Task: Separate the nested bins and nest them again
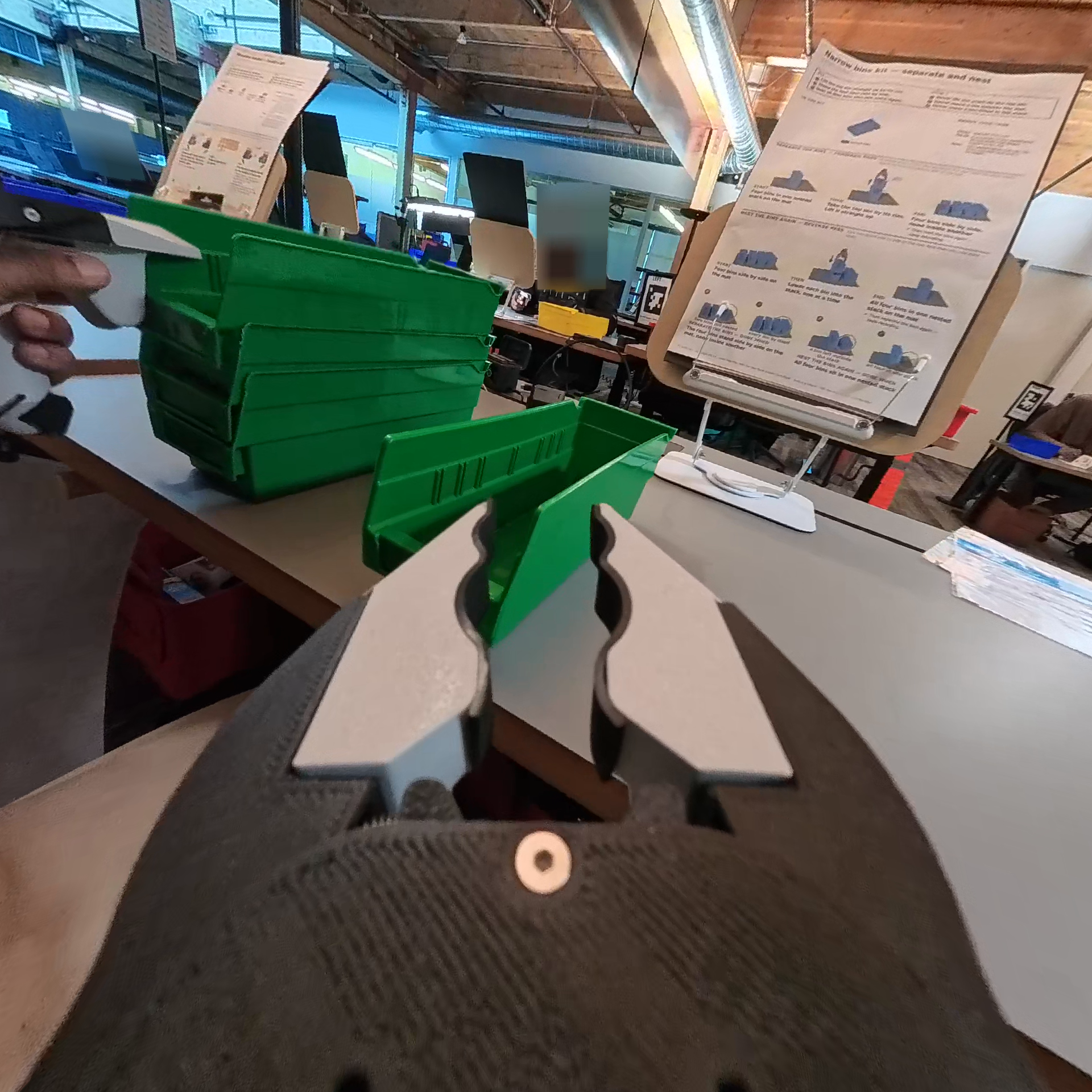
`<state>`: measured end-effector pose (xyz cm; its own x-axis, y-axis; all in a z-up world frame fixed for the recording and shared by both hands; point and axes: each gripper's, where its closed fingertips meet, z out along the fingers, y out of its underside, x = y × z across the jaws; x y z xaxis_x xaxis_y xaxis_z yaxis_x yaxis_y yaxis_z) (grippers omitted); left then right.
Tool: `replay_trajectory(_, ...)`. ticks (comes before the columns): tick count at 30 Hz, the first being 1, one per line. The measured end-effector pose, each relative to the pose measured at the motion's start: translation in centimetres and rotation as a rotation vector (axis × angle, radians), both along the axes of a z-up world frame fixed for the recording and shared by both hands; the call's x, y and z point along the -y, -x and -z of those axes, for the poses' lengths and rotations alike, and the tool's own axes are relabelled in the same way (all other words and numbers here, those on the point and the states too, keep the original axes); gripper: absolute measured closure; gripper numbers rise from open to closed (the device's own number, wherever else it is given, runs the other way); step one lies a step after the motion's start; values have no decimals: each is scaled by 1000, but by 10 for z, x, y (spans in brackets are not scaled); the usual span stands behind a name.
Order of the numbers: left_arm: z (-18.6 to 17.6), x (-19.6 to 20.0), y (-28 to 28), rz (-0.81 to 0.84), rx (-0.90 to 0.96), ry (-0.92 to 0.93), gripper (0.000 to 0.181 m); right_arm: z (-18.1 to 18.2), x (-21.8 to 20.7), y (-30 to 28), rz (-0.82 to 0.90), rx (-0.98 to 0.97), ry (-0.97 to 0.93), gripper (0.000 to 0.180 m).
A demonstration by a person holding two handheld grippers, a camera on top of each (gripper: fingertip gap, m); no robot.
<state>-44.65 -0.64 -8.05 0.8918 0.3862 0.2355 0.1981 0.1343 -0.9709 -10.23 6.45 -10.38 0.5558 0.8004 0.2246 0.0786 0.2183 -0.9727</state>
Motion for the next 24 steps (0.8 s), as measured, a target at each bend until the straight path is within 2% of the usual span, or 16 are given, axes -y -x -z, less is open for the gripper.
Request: replay_trajectory(24, 15, -3, 2, -9, 19, 11, 181, 3, 0, 0, 1, 17, -4, 150)
